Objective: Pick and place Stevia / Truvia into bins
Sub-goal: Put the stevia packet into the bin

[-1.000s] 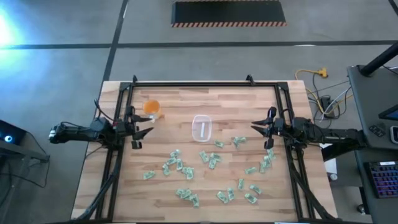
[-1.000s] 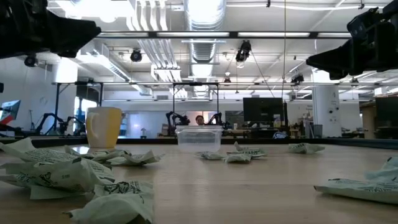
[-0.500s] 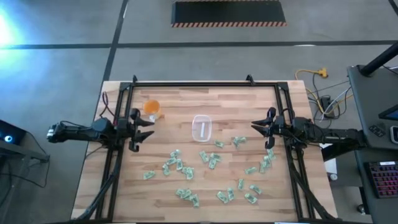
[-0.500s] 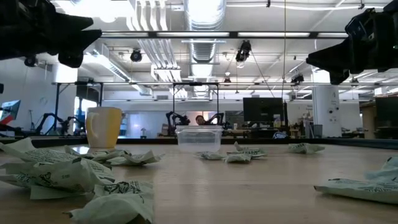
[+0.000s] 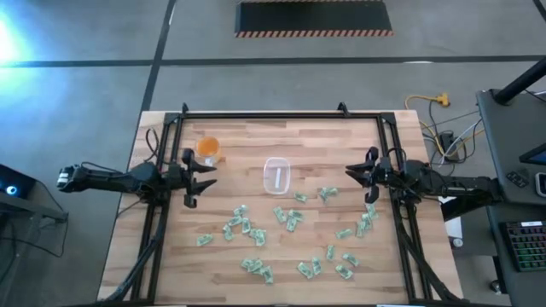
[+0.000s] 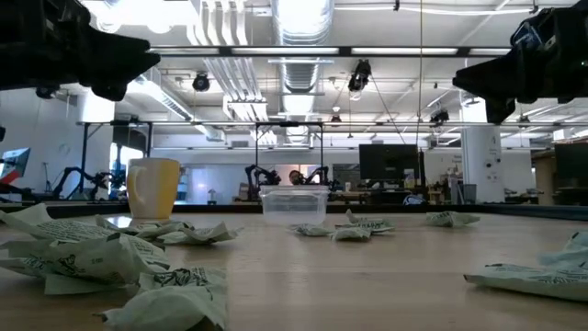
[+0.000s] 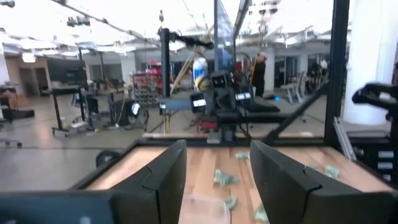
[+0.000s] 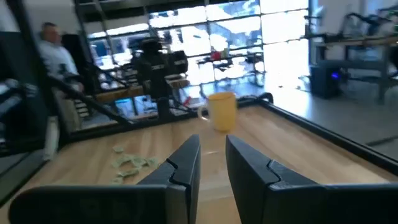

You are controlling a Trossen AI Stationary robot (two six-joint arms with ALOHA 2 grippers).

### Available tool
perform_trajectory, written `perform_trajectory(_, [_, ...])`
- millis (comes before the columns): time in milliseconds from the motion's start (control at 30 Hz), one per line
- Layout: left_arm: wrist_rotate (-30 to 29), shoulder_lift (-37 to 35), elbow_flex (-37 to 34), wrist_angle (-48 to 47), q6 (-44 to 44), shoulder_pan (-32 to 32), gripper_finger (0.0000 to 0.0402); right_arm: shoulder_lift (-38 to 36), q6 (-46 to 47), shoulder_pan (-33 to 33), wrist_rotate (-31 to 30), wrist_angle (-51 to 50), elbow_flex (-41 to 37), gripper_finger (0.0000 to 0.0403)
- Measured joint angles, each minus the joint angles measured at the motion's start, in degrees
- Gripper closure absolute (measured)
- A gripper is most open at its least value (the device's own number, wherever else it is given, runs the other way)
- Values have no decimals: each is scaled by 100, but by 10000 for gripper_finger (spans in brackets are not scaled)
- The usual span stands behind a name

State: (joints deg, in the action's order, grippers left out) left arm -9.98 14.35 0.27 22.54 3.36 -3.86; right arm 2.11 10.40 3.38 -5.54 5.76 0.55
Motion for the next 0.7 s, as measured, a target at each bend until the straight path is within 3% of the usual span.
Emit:
perform_trajectory(300, [-49, 214, 0, 466, 48, 0, 240, -2, -897, 0, 1102, 1938, 1, 335])
perform_trajectory(500, [-61, 340, 0, 448, 36, -2, 240, 32, -1078, 0, 953, 2051, 42, 335])
perform_trajectory(700, [-64, 592, 0, 446, 6, 0, 240, 517, -1233, 0, 863, 1891, 590, 335])
